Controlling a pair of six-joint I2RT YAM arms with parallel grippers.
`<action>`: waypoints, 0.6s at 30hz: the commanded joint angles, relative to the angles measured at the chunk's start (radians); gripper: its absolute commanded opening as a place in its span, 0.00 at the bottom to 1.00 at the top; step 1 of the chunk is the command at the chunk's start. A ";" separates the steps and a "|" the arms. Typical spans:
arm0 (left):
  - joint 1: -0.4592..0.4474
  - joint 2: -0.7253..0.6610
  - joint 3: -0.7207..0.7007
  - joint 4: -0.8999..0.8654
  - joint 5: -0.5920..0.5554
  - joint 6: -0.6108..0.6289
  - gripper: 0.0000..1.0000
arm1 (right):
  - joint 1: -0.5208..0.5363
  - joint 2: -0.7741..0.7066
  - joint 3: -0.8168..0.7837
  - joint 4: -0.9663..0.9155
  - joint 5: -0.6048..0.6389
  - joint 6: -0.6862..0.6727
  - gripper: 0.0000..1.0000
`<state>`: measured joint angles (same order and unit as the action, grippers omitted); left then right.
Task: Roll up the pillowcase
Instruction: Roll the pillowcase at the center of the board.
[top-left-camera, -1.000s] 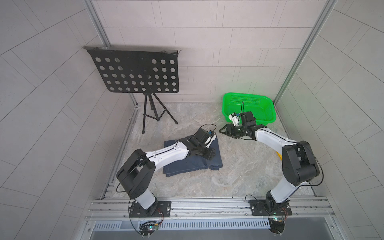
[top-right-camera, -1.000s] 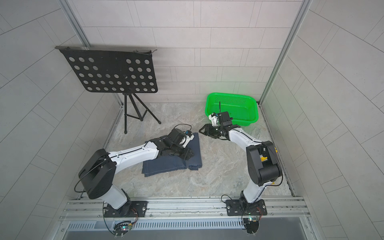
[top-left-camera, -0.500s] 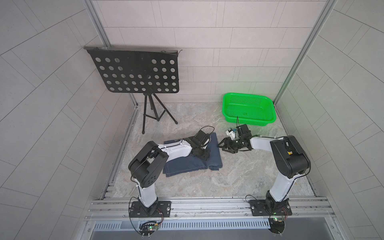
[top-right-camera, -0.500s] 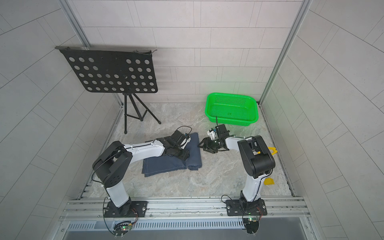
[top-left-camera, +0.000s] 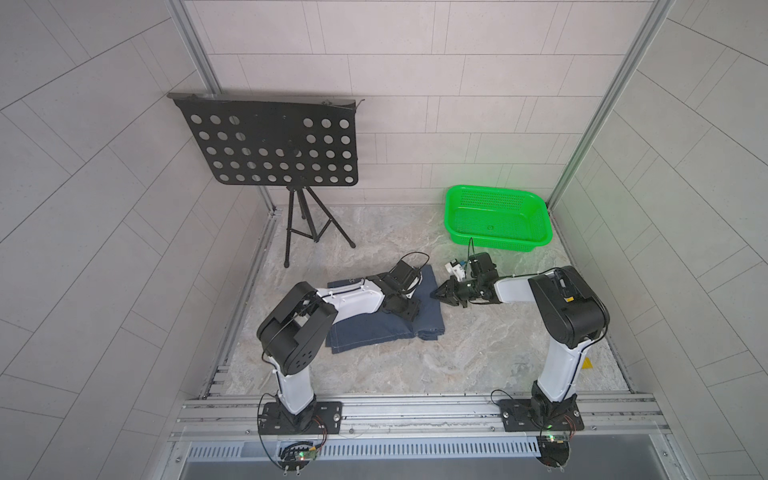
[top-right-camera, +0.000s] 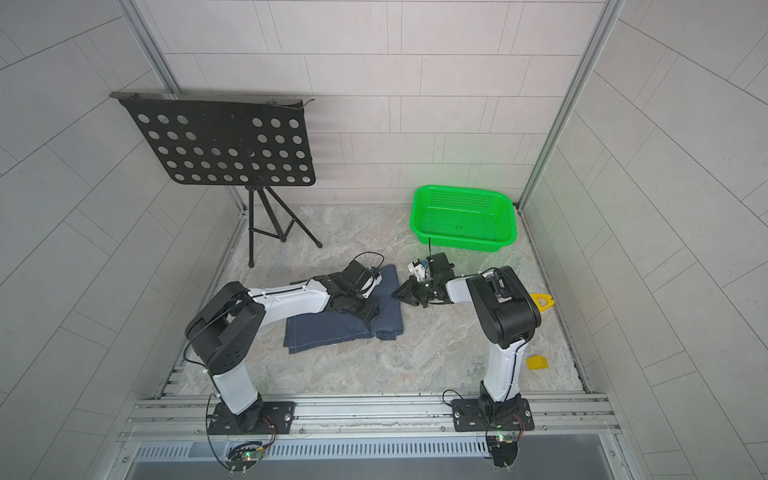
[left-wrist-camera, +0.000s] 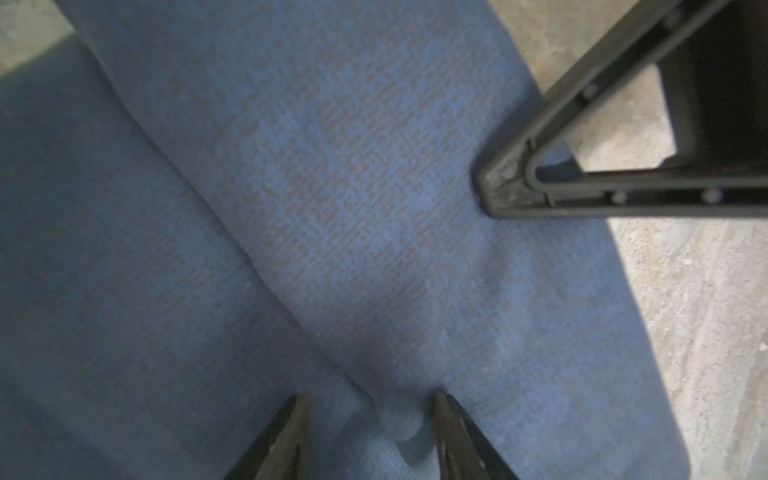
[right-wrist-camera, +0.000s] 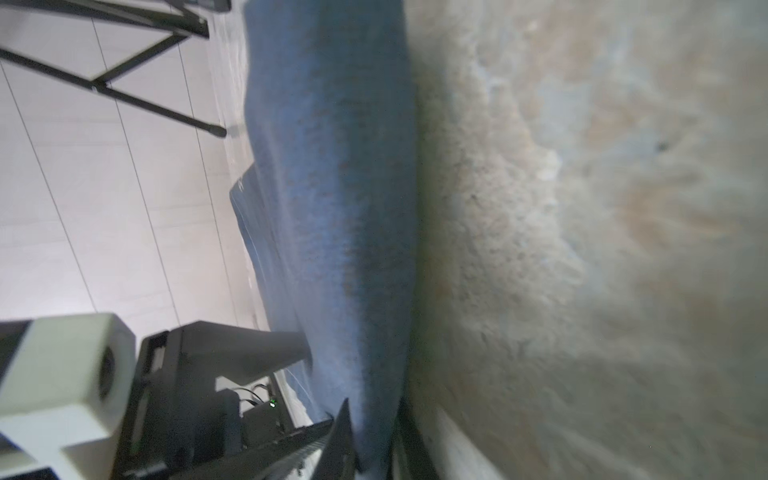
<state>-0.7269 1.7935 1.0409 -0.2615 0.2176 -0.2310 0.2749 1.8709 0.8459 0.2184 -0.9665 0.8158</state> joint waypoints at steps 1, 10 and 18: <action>0.004 -0.036 0.027 -0.050 0.014 0.009 0.57 | 0.004 -0.053 0.029 -0.106 0.025 -0.072 0.01; 0.006 -0.196 0.029 -0.106 -0.007 0.012 0.74 | -0.022 -0.164 0.206 -0.767 0.336 -0.407 0.00; 0.088 -0.259 -0.044 -0.094 0.007 0.031 0.83 | 0.071 -0.239 0.297 -0.941 0.687 -0.324 0.02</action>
<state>-0.6712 1.5494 1.0321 -0.3344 0.2211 -0.2169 0.3019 1.6646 1.1187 -0.5945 -0.4541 0.4767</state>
